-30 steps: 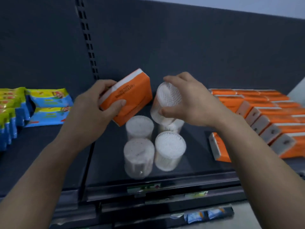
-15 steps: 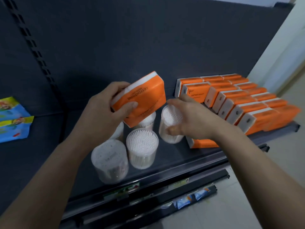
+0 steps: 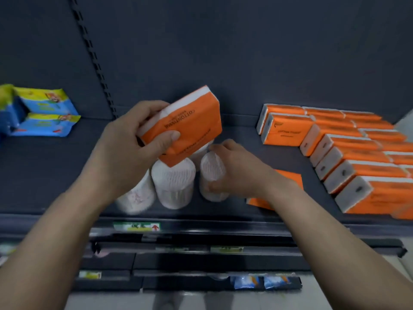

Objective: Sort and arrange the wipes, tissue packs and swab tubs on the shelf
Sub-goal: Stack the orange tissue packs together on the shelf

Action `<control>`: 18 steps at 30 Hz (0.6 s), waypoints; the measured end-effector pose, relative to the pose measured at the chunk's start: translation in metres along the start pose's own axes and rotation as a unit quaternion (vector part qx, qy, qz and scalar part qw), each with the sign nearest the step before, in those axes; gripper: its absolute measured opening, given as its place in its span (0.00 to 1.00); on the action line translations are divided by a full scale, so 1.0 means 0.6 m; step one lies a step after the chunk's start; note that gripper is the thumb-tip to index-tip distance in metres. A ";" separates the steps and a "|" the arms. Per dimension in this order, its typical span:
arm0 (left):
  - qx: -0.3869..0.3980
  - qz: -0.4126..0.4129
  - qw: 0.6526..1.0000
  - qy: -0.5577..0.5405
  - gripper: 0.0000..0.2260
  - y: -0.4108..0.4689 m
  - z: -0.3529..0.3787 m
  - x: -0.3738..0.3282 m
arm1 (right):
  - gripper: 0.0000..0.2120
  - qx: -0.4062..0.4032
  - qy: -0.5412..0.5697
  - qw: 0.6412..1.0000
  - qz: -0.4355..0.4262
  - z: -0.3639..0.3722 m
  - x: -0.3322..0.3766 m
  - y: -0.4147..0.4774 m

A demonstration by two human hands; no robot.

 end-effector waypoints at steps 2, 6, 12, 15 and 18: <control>-0.027 -0.017 1.000 0.004 0.14 -0.021 0.002 -0.007 | 0.37 0.004 0.006 0.999 -0.033 0.002 0.000 0.001; -0.056 -0.039 0.997 0.042 0.13 -0.060 0.006 -0.023 | 0.37 0.036 0.049 0.995 -0.079 0.000 0.003 -0.004; -0.041 -0.053 0.997 0.046 0.14 -0.064 0.039 -0.054 | 0.30 -0.010 0.056 0.997 -0.049 -0.059 -0.071 -0.037; 0.007 -0.056 0.998 0.030 0.15 -0.047 0.082 -0.061 | 0.37 0.064 -0.017 0.997 0.049 -0.053 -0.149 -0.048; 0.047 -0.039 0.997 0.042 0.14 -0.029 0.124 -0.064 | 0.43 0.154 -0.042 0.979 0.130 -0.033 -0.203 -0.073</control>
Point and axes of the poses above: each hand's wrist, its own y-axis towards the middle knuckle, its own z-axis out of the palm, x = y × z, the point moved 6 cm from there along y, towards the middle knuckle, and after that the axes turned 3 degrees about z, right-handed, at the moved point
